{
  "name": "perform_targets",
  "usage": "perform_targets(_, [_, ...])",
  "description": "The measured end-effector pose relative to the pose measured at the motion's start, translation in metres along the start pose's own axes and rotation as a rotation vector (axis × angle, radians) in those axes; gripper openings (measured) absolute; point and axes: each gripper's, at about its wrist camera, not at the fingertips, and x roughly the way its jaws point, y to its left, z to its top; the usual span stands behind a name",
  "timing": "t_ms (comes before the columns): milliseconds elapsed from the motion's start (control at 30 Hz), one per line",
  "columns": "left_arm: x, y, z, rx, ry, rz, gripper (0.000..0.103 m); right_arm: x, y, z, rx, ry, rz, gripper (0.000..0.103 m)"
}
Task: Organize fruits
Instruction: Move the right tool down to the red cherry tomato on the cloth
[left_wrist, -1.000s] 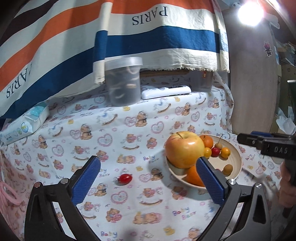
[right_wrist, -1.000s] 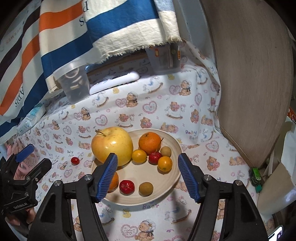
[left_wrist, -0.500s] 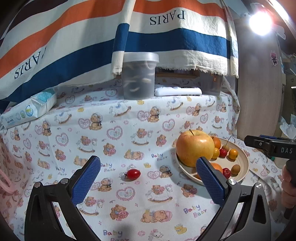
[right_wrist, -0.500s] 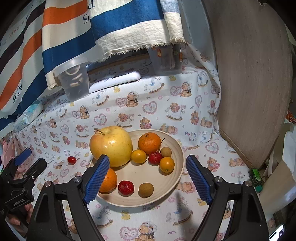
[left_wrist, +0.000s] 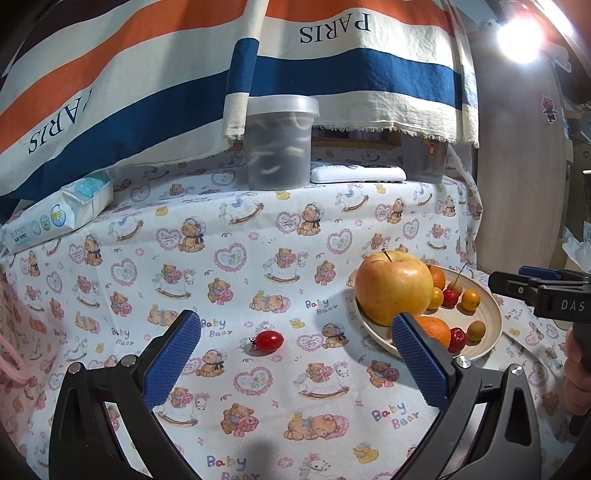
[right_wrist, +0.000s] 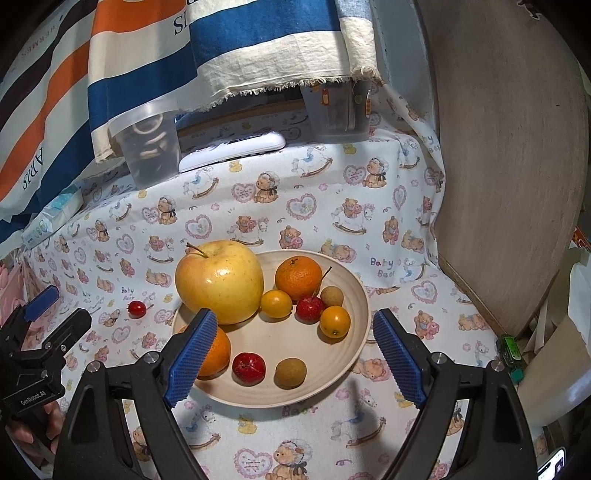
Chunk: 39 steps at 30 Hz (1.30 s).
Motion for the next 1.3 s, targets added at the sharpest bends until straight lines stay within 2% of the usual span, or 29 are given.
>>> perform_targets(200, [-0.001,0.0,0.0,0.003,-0.006,0.008,0.102,0.004,0.002,-0.001,-0.014,0.008,-0.018,0.088])
perform_targets(367, [0.002,0.003,0.0,-0.004,0.018,0.018,0.102,0.005,0.004,-0.002,-0.026,0.012,-0.018,0.088])
perform_targets(567, [0.018,0.01,-0.002,-0.012,0.108,0.051,0.102,0.005,0.005,-0.001,-0.028,0.009,-0.019,0.088])
perform_targets(733, [0.036,0.03,-0.005,-0.092,0.229,0.02,0.102,0.01,0.01,0.0,-0.051,0.015,0.002,0.088])
perform_targets(867, [0.042,0.044,-0.003,-0.122,0.261,0.032,0.102,0.014,0.022,0.003,-0.07,0.046,0.005,0.088])
perform_targets(933, [0.046,0.054,-0.004,-0.149,0.282,0.055,0.102,0.013,0.034,0.008,-0.081,0.063,0.03,0.088])
perform_targets(1100, [0.05,0.082,-0.002,-0.272,0.339,0.021,0.102,0.011,0.067,0.026,-0.077,0.114,0.139,0.088])
perform_targets(1300, [0.047,0.117,0.0,-0.377,0.33,0.023,0.08,0.026,0.119,0.038,-0.093,0.165,0.236,0.088])
